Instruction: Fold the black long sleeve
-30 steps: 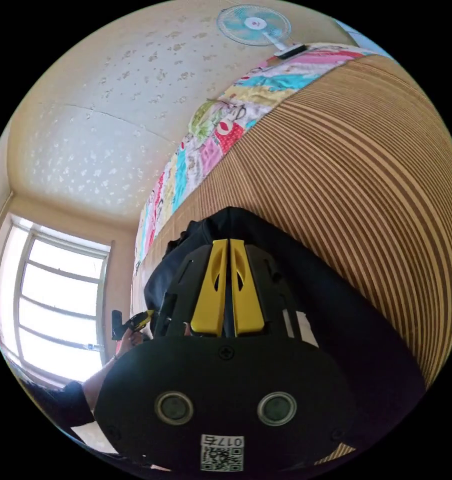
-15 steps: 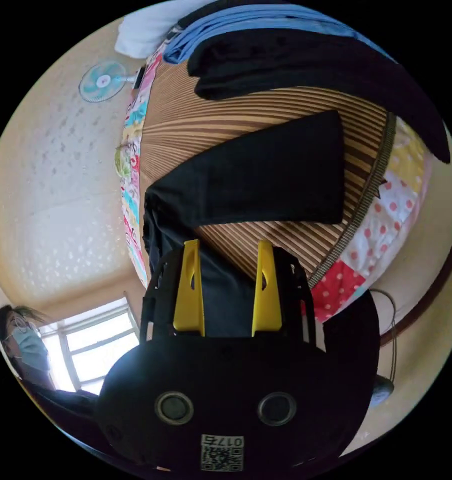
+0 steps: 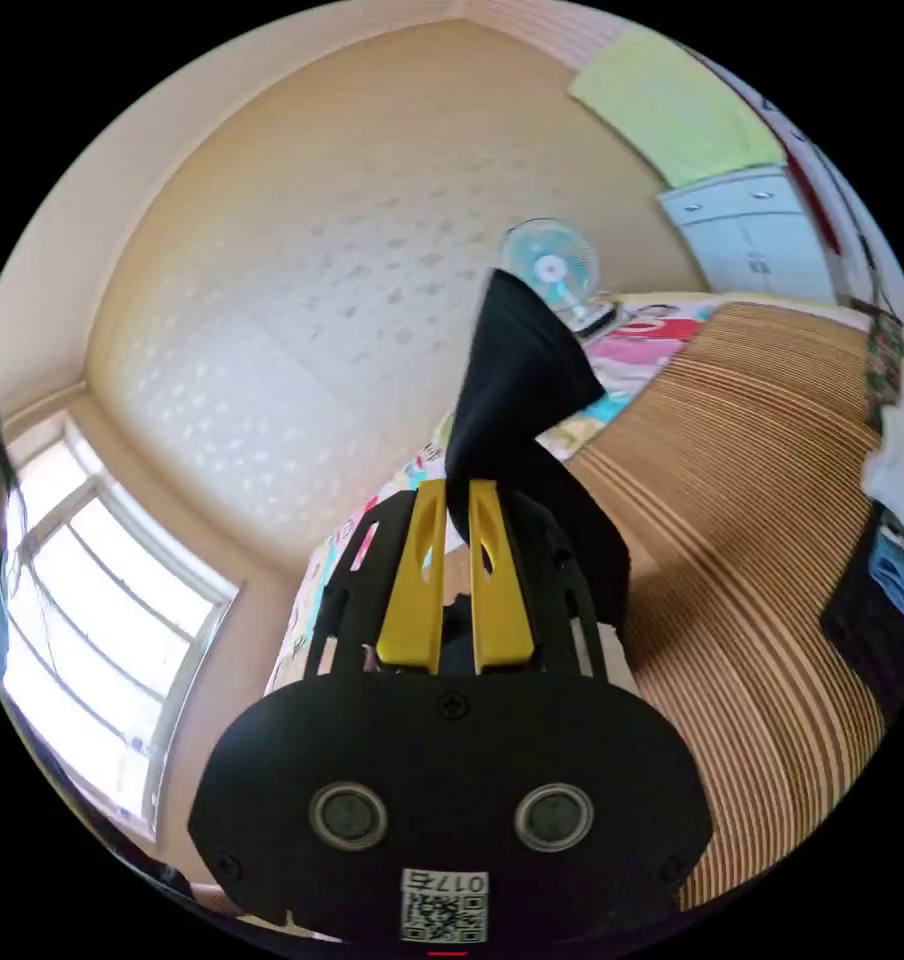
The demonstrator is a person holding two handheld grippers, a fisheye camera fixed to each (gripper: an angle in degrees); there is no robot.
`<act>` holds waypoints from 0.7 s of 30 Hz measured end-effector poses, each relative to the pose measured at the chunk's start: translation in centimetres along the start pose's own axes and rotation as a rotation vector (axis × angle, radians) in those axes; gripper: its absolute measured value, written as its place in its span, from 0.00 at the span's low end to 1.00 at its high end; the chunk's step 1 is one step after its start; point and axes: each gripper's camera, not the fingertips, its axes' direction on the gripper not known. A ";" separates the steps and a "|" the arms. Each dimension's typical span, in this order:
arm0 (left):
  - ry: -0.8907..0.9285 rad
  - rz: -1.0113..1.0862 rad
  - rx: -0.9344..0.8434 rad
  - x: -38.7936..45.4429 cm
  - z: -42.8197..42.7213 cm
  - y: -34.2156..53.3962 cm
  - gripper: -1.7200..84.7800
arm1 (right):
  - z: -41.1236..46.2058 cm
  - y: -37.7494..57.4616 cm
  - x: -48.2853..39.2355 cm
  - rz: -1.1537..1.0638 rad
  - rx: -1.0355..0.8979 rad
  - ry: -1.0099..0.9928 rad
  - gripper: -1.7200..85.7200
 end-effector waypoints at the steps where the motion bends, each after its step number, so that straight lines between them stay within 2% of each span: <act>1: -0.005 0.019 0.024 0.7 0.4 -0.1 0.09 | 4.2 2.1 -4.0 -0.088 -0.095 -0.094 0.06; 3: 0.027 0.014 0.052 1.0 1.0 -0.2 0.10 | 10.9 7.3 -7.5 -0.122 -0.306 -0.176 0.06; 4: 0.054 0.005 0.076 1.0 1.3 -0.4 0.10 | 15.1 11.8 -8.2 -0.091 -0.483 -0.183 0.05; 5: 0.060 0.000 0.092 0.9 1.4 -0.6 0.11 | 18.2 16.9 -7.9 -0.029 -0.656 -0.144 0.05; 7: 0.033 -0.036 0.169 0.3 1.4 -1.4 0.12 | 19.3 23.5 -6.7 0.047 -0.811 -0.088 0.05; 11: 0.022 -0.062 0.293 -1.0 1.3 -4.9 0.13 | 13.6 31.2 -4.1 0.102 -0.885 -0.030 0.04; 15: 0.039 -0.042 0.308 -1.7 3.5 -13.6 0.14 | 9.5 32.4 -2.3 0.102 -0.926 0.063 0.03; 17: -0.014 0.001 0.288 -1.1 5.2 -17.7 0.15 | 8.5 31.9 -1.8 0.076 -0.938 0.108 0.03; 21: -0.229 0.027 0.063 -0.8 12.6 -24.7 0.13 | 8.7 30.9 -1.9 0.062 -0.937 0.124 0.03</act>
